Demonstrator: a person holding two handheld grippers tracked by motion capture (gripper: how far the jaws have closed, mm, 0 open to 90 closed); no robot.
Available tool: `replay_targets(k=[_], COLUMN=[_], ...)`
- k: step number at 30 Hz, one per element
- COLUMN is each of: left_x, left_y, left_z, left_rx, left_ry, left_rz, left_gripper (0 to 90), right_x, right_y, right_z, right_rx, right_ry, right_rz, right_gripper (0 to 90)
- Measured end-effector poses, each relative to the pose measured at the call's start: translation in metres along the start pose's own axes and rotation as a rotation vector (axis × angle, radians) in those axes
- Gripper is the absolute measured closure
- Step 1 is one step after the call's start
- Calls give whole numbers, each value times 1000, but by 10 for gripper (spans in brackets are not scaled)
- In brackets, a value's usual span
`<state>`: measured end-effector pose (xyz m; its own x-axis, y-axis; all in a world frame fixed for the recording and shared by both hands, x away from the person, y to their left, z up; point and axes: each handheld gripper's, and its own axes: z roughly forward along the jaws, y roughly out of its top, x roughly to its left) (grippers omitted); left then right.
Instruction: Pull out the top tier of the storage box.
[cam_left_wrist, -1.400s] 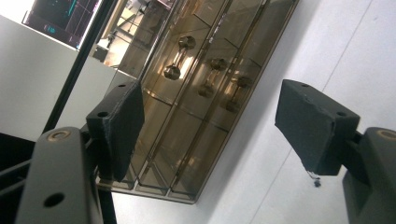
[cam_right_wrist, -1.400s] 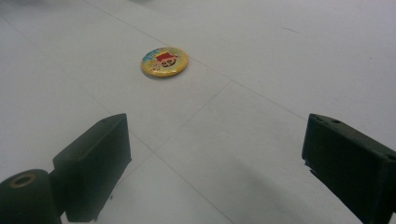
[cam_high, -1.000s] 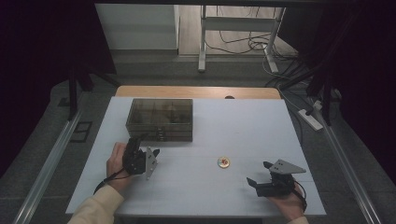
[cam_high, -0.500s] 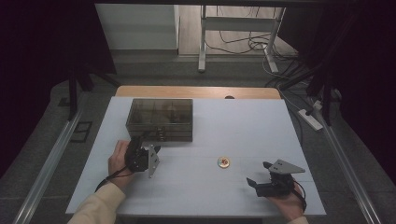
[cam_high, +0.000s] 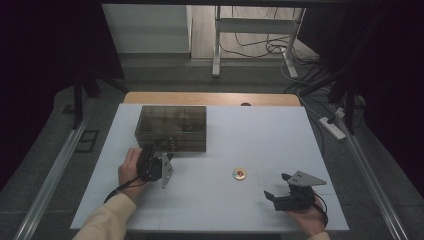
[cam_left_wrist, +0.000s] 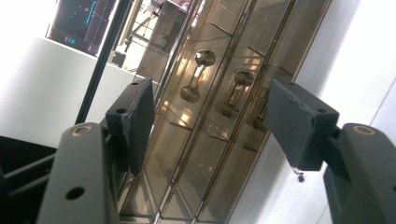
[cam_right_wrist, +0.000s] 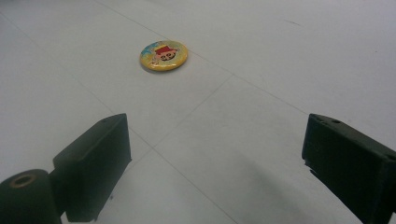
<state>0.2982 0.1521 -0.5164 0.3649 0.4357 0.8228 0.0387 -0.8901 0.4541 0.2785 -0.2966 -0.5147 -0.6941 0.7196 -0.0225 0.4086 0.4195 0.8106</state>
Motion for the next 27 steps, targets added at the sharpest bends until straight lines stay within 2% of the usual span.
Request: replay_targets(k=[12,27], left_x=[-1,0], left_y=[1,1], left_z=[7,11], left_rx=[1,6], left_ry=[13,37], left_rz=[26,42], left_gripper=[441,510], right_x=[0,0], right_y=[0,-1], right_z=[0,1], right_rx=[2,7], right_ry=[2,3], right_rz=[-2,-1], right_gripper=[78,78])
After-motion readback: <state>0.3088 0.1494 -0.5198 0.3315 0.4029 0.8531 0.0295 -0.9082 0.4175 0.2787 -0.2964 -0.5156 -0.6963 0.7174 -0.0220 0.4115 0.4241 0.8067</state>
